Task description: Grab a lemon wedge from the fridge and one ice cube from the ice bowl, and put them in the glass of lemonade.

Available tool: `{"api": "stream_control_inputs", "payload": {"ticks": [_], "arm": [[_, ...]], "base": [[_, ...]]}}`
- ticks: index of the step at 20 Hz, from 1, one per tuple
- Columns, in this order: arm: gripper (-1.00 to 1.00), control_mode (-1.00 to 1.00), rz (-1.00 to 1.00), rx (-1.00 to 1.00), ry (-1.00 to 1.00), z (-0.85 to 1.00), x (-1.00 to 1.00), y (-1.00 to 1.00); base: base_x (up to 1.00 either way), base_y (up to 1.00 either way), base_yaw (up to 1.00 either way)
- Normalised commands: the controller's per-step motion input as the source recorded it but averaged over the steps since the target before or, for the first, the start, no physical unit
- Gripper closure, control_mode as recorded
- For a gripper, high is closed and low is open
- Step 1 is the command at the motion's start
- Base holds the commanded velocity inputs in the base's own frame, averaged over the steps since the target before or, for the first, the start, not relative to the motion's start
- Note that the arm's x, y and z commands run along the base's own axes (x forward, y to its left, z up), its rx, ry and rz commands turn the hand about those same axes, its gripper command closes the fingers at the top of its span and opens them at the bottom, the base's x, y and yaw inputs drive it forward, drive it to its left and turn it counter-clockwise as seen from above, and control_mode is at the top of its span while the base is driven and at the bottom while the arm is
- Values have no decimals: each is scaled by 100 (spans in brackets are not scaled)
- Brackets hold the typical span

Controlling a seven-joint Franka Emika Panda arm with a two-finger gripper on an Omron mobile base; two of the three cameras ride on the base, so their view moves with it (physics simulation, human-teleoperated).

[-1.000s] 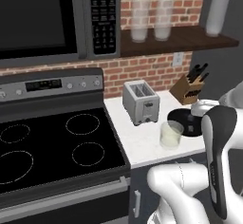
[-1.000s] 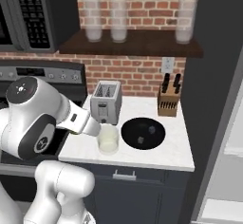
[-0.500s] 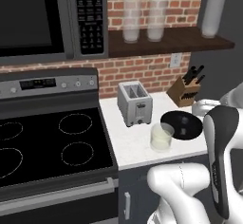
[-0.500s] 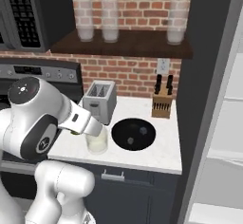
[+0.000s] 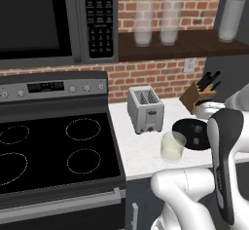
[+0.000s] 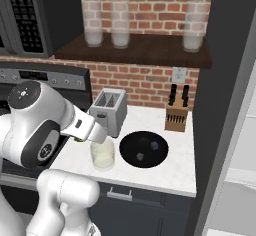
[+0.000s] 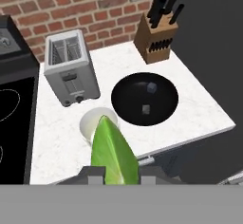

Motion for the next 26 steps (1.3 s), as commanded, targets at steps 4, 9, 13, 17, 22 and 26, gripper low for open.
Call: {"api": "stream_control_inputs", "payload": {"ticks": [4, 9, 13, 17, 22, 26], "arm": [[100, -100, 5, 0, 14, -16, 5, 0], [100, -100, 10, 0, 19, -41, 41, 0], [100, -100, 10, 6, 4, -54, 40, 0], [100, -100, -2, 10, -14, -41, 21, 0], [100, -100, -16, 1, -12, -12, 34, 9], [100, -100, -15, -1, 0, -4, 47, 20]], "base": [[0, 0, 0], [0, 0, 0], [0, 0, 0], [0, 0, 0], [0, 0, 0], [0, 0, 0]]}}
